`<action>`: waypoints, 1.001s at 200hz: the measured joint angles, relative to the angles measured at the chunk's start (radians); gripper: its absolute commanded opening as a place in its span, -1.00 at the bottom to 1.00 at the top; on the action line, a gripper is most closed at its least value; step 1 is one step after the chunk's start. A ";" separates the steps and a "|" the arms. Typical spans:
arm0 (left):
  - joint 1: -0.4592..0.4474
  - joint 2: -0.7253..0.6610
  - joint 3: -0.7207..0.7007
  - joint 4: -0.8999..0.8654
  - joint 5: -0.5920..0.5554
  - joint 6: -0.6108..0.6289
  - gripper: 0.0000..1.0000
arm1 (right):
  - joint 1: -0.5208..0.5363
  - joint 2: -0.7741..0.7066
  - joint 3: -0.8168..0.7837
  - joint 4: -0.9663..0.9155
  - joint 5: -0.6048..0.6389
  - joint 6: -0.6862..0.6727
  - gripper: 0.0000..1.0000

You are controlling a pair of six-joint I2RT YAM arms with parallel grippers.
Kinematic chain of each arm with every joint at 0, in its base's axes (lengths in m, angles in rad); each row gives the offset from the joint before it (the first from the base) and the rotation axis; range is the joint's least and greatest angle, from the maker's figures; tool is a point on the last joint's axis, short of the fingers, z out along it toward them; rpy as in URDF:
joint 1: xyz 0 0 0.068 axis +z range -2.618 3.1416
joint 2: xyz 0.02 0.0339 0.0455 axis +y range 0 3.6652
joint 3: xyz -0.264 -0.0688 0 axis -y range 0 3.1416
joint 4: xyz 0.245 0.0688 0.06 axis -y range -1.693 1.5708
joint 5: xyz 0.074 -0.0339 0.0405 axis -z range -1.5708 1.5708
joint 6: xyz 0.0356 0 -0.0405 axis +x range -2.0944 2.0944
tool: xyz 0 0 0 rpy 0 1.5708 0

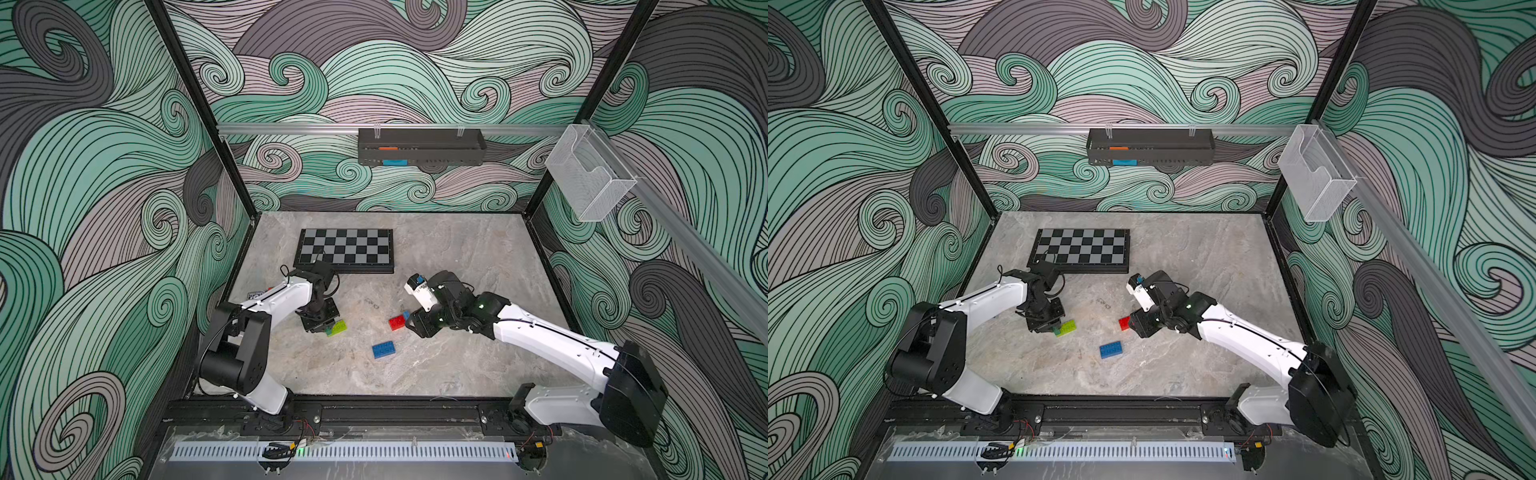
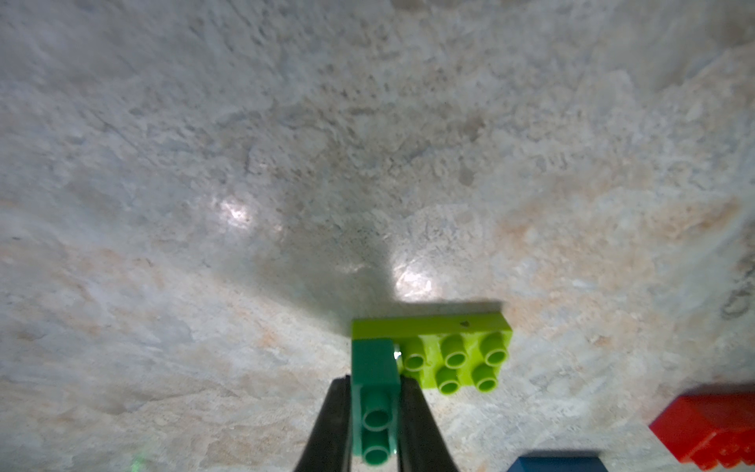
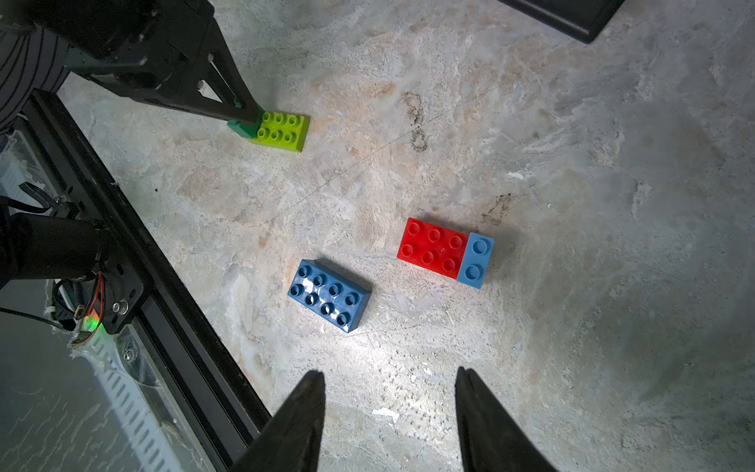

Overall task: Assemble the number 5 with lego
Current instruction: Assemble the lego brick with the lego brick.

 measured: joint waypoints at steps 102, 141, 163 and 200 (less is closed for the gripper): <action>-0.038 0.000 -0.030 0.026 -0.048 0.016 -1.00 | -0.004 0.000 0.000 0.008 -0.002 -0.001 0.09; -0.039 -0.005 -0.053 0.047 -0.043 0.016 -1.00 | -0.005 0.000 0.000 0.009 -0.003 0.000 0.09; -0.038 -0.010 -0.061 0.056 -0.033 0.016 -1.00 | -0.005 0.000 0.000 0.009 -0.003 0.001 0.09; -0.035 -0.011 -0.066 0.062 -0.026 0.018 -1.00 | -0.005 -0.001 0.000 0.008 -0.003 0.001 0.09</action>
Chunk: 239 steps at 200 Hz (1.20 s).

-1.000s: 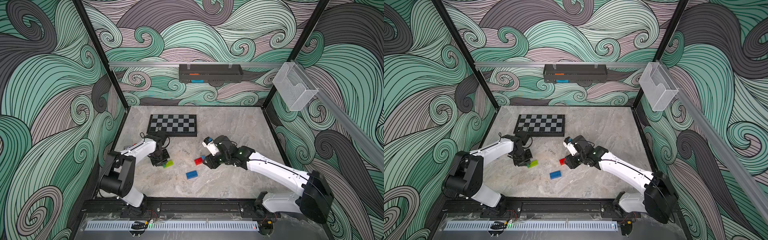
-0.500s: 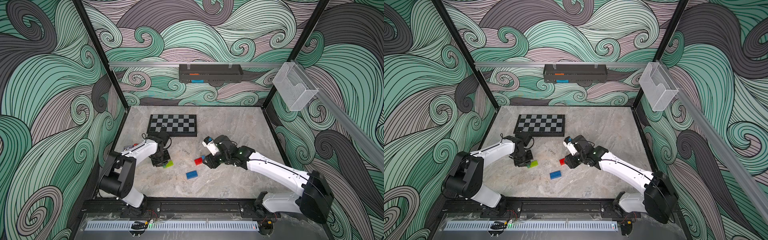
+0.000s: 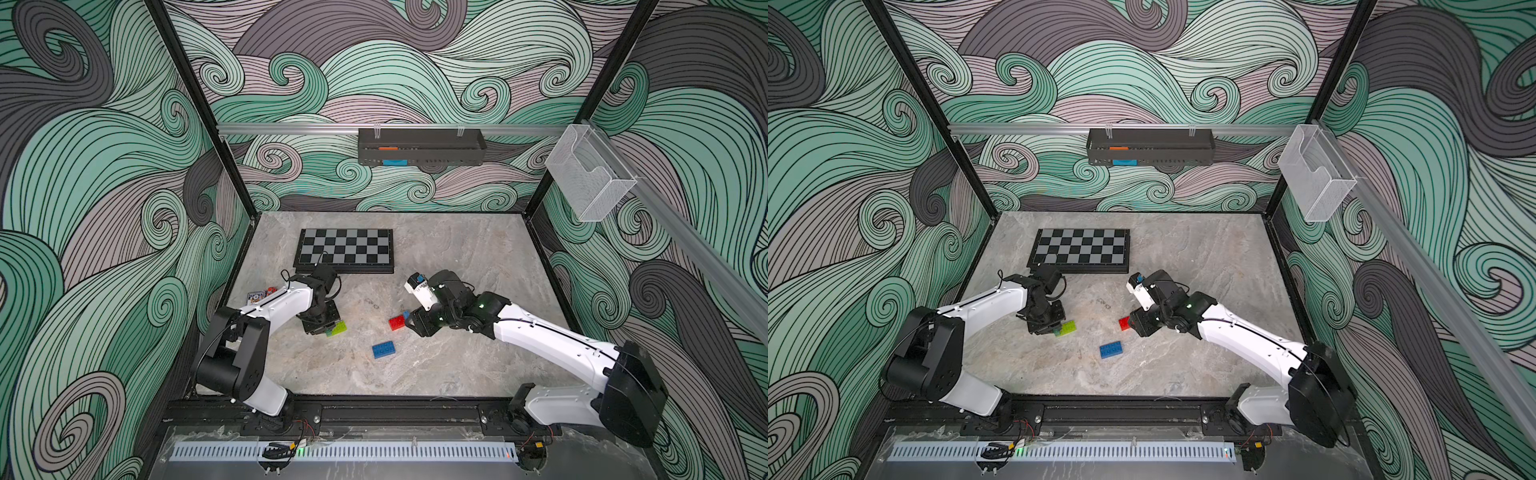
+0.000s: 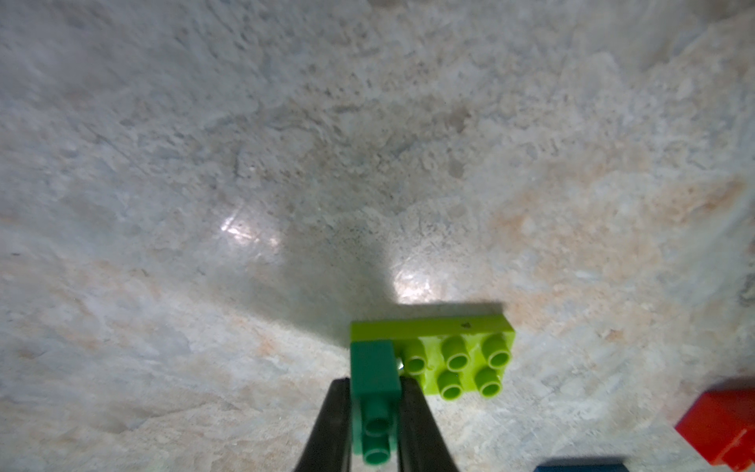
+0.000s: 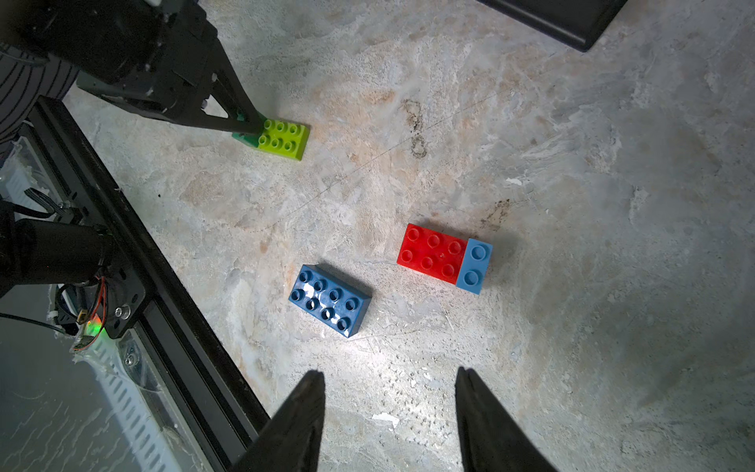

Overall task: Assemble the number 5 with lego
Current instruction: Assemble the lego brick with the lego brick.

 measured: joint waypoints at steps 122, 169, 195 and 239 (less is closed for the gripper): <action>-0.046 0.053 0.076 -0.009 0.003 0.057 -1.00 | -0.068 -0.040 -0.006 -0.023 -0.008 0.000 0.09; -0.087 0.103 0.138 -0.017 0.000 0.087 -1.00 | -0.068 -0.040 -0.017 -0.031 -0.008 0.001 0.10; -0.110 0.127 0.167 -0.019 -0.001 0.109 -1.00 | -0.068 -0.040 -0.026 -0.036 -0.008 0.004 0.10; -0.145 0.166 0.211 -0.022 0.003 0.150 -1.00 | -0.068 -0.042 -0.033 -0.038 -0.008 0.015 0.09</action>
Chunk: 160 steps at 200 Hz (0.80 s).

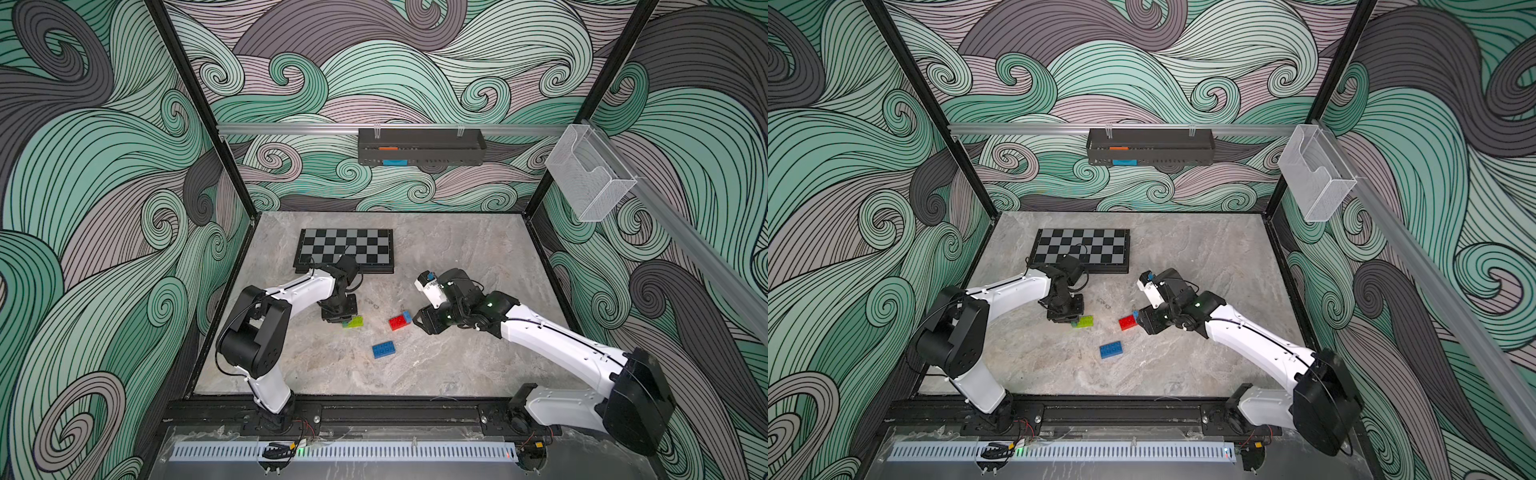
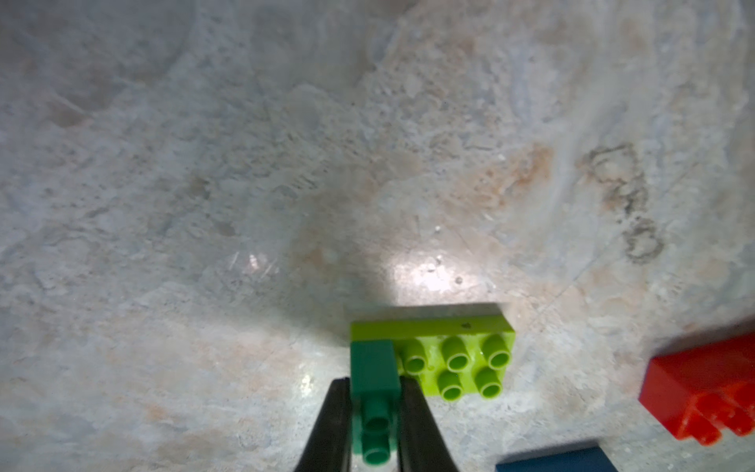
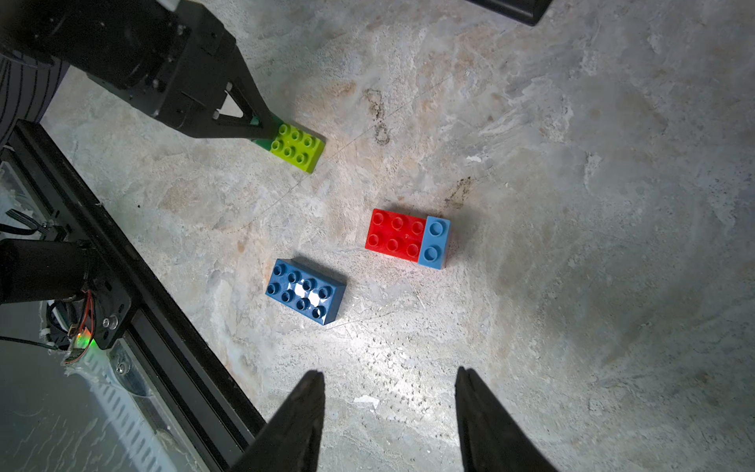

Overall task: Assemble the number 5 with lego
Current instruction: Assemble the lego brick with the lego brick.

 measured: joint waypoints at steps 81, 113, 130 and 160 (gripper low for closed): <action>-0.012 0.013 0.015 0.001 0.005 0.029 -1.00 | 0.000 -0.002 -0.007 -0.013 -0.008 0.010 0.09; -0.013 0.016 0.026 -0.009 0.006 0.034 -1.00 | 0.000 -0.002 -0.007 -0.020 -0.011 0.010 0.09; -0.013 0.023 0.036 -0.018 0.007 0.039 -1.00 | 0.000 -0.002 -0.007 -0.027 -0.015 0.007 0.09; -0.020 0.034 0.051 -0.026 0.008 0.046 -0.87 | 0.000 -0.002 -0.007 -0.036 -0.016 0.004 0.10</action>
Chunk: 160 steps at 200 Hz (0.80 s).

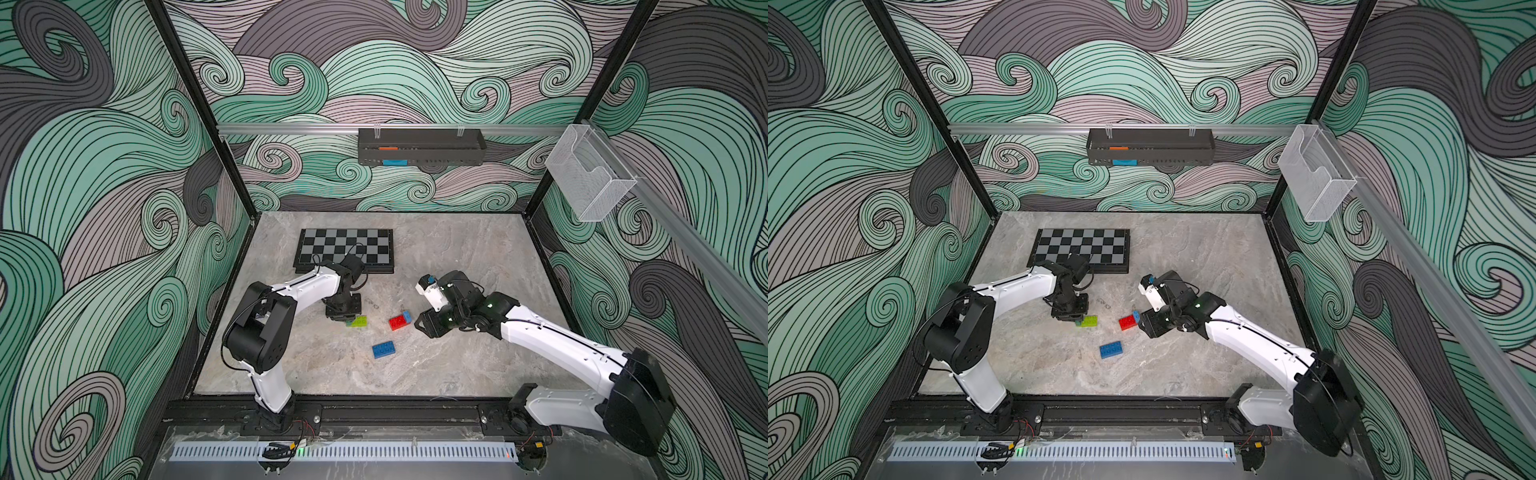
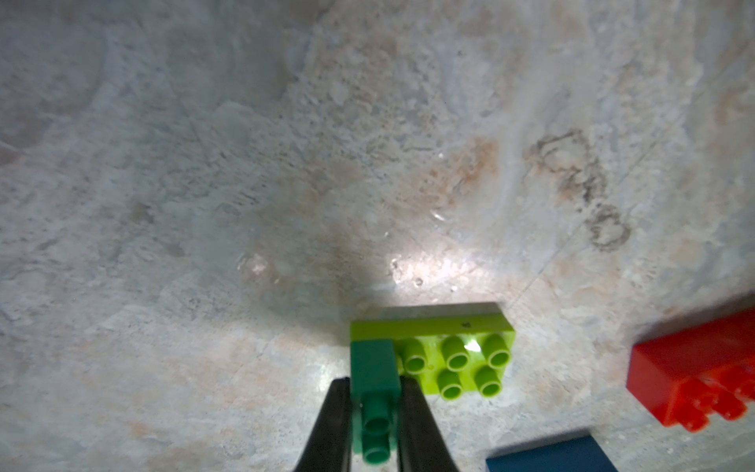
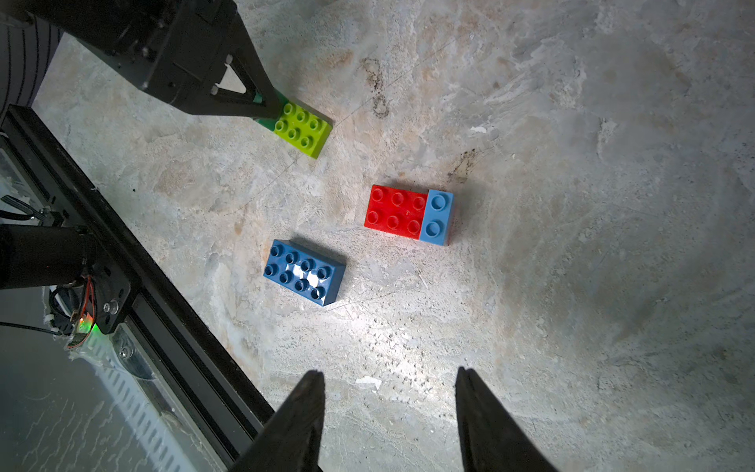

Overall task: Assemble the number 5 with lego
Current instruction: Assemble the lego brick with the lego brick.

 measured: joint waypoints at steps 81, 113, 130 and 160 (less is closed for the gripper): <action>-0.008 0.034 0.039 -0.042 0.013 0.026 -0.19 | 0.027 0.001 0.012 -0.015 -0.019 -0.055 0.19; -0.008 0.033 0.091 -0.080 0.014 0.042 -0.11 | 0.066 0.002 0.031 -0.016 -0.028 -0.103 0.27; -0.008 0.020 0.110 -0.090 0.014 0.047 -0.11 | 0.079 0.006 0.043 -0.016 -0.037 -0.128 0.31; -0.008 -0.049 0.108 -0.112 0.017 0.048 -0.10 | 0.097 0.017 0.056 -0.016 -0.053 -0.168 0.37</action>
